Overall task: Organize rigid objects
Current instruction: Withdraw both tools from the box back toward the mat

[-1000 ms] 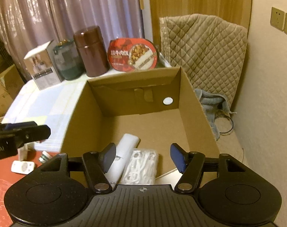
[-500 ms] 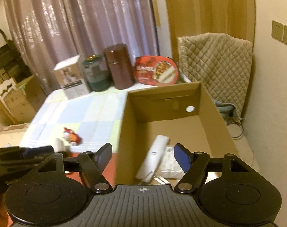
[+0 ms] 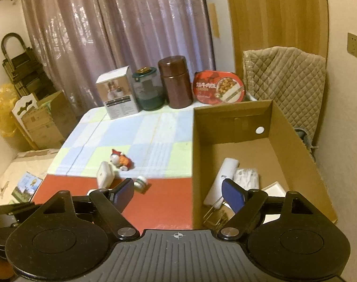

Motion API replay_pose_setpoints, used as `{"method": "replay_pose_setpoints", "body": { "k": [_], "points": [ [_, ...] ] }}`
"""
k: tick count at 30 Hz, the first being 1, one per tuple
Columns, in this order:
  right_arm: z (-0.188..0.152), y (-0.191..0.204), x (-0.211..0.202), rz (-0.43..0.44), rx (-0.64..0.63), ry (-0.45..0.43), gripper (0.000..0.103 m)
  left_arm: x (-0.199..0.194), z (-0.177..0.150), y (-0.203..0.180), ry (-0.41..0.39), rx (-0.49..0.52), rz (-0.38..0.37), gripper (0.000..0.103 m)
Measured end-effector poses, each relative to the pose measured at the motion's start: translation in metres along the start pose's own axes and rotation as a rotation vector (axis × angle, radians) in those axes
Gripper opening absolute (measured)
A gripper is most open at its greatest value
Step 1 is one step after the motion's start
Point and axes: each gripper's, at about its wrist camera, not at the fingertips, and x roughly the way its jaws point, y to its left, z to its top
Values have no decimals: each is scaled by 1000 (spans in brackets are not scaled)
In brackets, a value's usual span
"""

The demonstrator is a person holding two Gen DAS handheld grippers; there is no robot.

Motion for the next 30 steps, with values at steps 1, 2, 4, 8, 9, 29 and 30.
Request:
{"method": "replay_pose_setpoints", "body": {
  "k": [1,2,4,8,9,29,30],
  "points": [
    [-2,3,1,5,-2,2,80,-3,-6,7,0,-10,9,47],
    [-4,7,2,11,-2,5,80,-5,-10,13,2,-15,16,48],
    [-10,14,4,26,-3,10,80,-8,-17,26,11,-17,35,48],
    [-17,30,13,54,-10,17,81,-12,-23,51,6,-32,59,49],
    [-19,34,15,60,-10,19,81,-12,-23,56,5,-34,65,49],
    [-51,68,115,107,-81,125,81,51,-13,120,33,147,49,69],
    [-52,68,123,102,-82,132,81,58,-12,122,37,158,45,70]
  ]
}}
